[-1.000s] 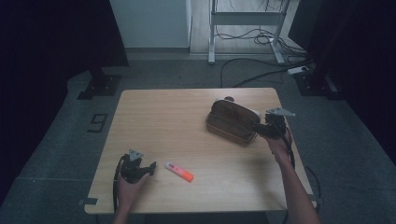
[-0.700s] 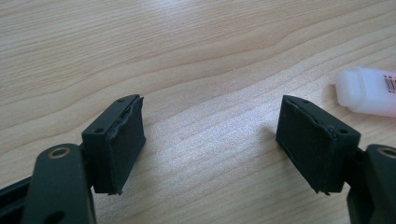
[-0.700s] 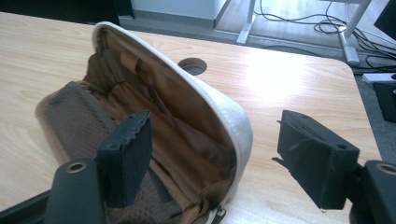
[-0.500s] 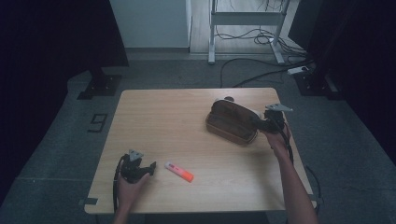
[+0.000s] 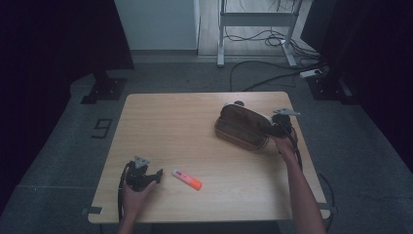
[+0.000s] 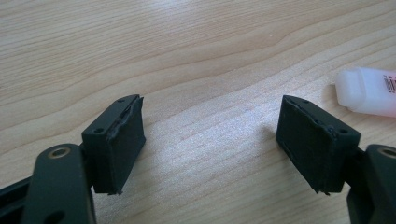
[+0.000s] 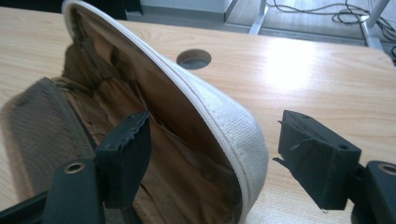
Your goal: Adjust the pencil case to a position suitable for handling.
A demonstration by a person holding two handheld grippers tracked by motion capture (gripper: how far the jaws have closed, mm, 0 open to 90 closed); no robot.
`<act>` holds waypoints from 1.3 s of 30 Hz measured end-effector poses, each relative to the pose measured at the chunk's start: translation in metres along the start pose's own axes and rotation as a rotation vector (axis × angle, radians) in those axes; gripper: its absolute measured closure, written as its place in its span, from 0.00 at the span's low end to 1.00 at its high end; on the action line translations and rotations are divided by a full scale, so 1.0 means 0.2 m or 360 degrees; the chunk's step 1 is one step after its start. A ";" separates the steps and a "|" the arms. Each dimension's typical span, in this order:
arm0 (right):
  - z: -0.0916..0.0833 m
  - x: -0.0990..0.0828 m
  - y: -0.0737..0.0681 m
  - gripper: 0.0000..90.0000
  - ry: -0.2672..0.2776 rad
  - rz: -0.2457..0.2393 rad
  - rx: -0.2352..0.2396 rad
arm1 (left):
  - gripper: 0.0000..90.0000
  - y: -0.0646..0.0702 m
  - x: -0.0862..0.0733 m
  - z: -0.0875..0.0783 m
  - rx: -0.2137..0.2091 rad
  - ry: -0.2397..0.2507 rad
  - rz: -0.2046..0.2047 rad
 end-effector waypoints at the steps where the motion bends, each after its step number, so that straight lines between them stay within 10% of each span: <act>1: 0.01 -0.01 0.00 0.28 -0.0006 0.0003 0.0008 | 0.26 0.00 0.00 0.00 0.0000 0.0000 0.0000; 15: 0.10 -0.06 0.00 0.50 -0.0056 -0.0096 0.0027 | 0.26 0.00 0.00 0.00 0.0000 0.0001 0.0000; 27: 0.08 -0.07 0.02 0.85 -0.0011 -0.0148 0.0205 | 0.26 0.00 0.00 0.00 0.0000 -0.0002 0.0001; 39: 0.03 -0.06 0.01 0.91 0.0069 -0.0097 0.0302 | 0.26 0.00 0.00 0.00 0.0000 -0.0002 0.0001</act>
Point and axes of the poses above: each handheld gripper's, and its own axes: z roughly forward along the jaws, x roughly out of its top, y roughly to its right, the point moved 3 cm from there along z, roughly forward along the jaws
